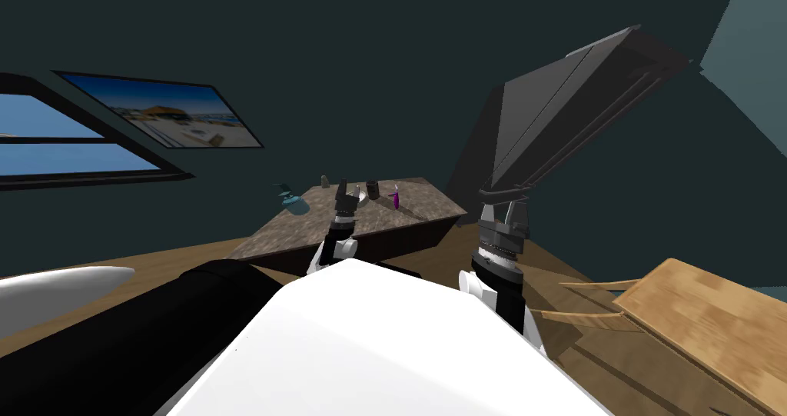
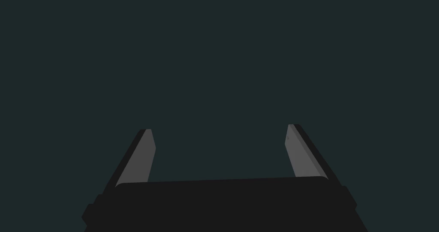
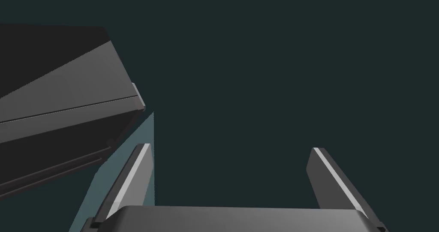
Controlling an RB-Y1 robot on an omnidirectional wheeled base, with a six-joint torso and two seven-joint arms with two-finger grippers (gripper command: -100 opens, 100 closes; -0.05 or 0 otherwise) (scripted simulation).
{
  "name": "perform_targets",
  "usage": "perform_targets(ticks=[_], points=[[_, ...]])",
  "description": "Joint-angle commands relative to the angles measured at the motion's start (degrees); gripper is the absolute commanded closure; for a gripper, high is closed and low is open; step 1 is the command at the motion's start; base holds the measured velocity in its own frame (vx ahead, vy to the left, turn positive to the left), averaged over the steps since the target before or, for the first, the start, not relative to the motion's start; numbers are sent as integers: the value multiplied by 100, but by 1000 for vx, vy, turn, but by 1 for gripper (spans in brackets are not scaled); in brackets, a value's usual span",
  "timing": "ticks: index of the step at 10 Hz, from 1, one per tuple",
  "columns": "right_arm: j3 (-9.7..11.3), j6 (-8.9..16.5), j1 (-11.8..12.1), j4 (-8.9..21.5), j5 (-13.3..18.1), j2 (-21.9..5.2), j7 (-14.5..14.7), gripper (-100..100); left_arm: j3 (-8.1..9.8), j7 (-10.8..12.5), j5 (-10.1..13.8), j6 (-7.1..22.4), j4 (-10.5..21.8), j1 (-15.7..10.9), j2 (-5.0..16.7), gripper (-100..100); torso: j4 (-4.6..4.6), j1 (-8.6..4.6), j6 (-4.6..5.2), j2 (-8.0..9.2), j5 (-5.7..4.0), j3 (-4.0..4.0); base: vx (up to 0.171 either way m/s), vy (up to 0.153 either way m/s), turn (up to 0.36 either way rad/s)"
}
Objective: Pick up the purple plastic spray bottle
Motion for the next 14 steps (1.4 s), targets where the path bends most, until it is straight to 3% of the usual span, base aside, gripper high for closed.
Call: perform_targets(ticks=[1, 9, 10, 14], points=[[0, 0, 0, 0, 0, 0, 0, 0, 19, -11, 21, 102, 53, 41, 255, -100, 0, 0, 0, 0, 0, 0, 0, -58, -10], [1, 0, 0, 0, 0, 2, 0, 0, 157, -116, 183, 858, 480, 381, 1593, -100, -1, -61, 0, -2, -14, -1, 9, -148, 17], [2, 0, 0, 0, 0, 2, 0, 0, 157, -116, 183, 858, 480, 381, 1654, -100, 0, -69, 1, 2, -15, 1, -5, -156, 17], [1, 0, 0, 0, 0, 1, 0, 0, 229, -173, 265, 1234, 679, 558, 2304, -100, -1, -52, 0, -4, -13, -2, 6, -143, 20]])
